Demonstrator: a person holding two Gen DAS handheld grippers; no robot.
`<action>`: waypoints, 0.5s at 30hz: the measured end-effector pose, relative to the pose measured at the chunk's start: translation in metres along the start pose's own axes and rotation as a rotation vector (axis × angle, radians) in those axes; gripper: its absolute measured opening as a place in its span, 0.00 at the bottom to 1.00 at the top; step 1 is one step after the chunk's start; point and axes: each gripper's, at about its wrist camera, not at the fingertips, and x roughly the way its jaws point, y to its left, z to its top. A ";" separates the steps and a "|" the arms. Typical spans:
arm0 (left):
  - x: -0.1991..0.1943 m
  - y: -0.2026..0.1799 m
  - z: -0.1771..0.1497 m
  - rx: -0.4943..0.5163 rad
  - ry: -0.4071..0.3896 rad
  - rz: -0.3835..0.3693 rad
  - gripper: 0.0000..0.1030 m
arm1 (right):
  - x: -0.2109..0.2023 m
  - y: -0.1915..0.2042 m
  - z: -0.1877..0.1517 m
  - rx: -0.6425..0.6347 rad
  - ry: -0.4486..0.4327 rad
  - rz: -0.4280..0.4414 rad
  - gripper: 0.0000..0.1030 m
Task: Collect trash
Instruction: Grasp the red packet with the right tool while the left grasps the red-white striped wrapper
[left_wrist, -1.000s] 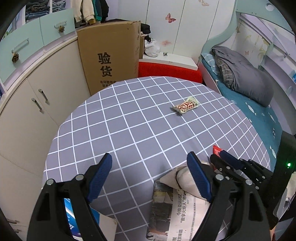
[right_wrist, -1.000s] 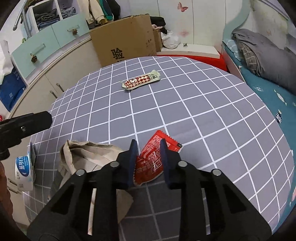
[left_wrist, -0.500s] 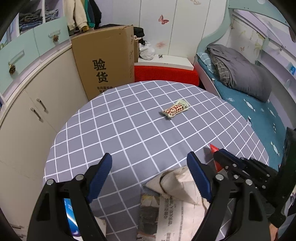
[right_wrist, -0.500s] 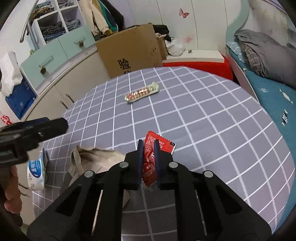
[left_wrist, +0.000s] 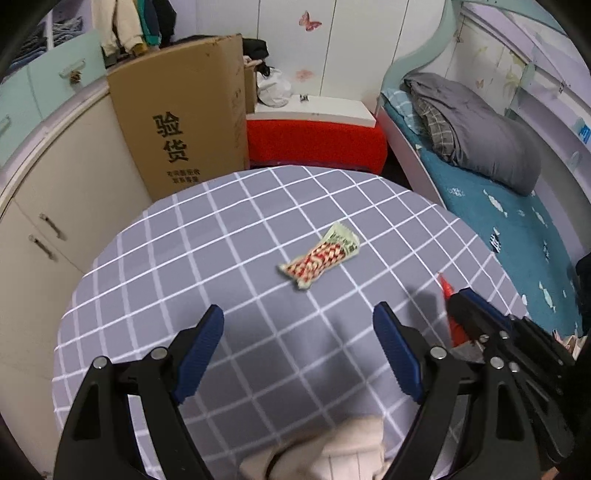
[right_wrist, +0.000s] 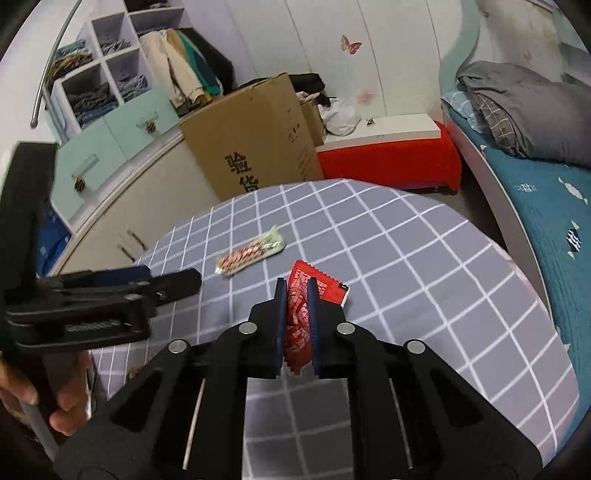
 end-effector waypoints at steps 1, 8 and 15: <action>0.006 -0.002 0.003 0.007 0.008 0.000 0.79 | 0.002 -0.002 0.001 0.005 -0.001 0.000 0.11; 0.043 -0.016 0.017 0.093 -0.010 0.032 0.67 | 0.009 -0.011 0.007 0.019 -0.017 0.005 0.11; 0.058 -0.030 0.024 0.159 0.051 0.030 0.22 | 0.010 -0.015 0.005 0.037 -0.010 0.017 0.11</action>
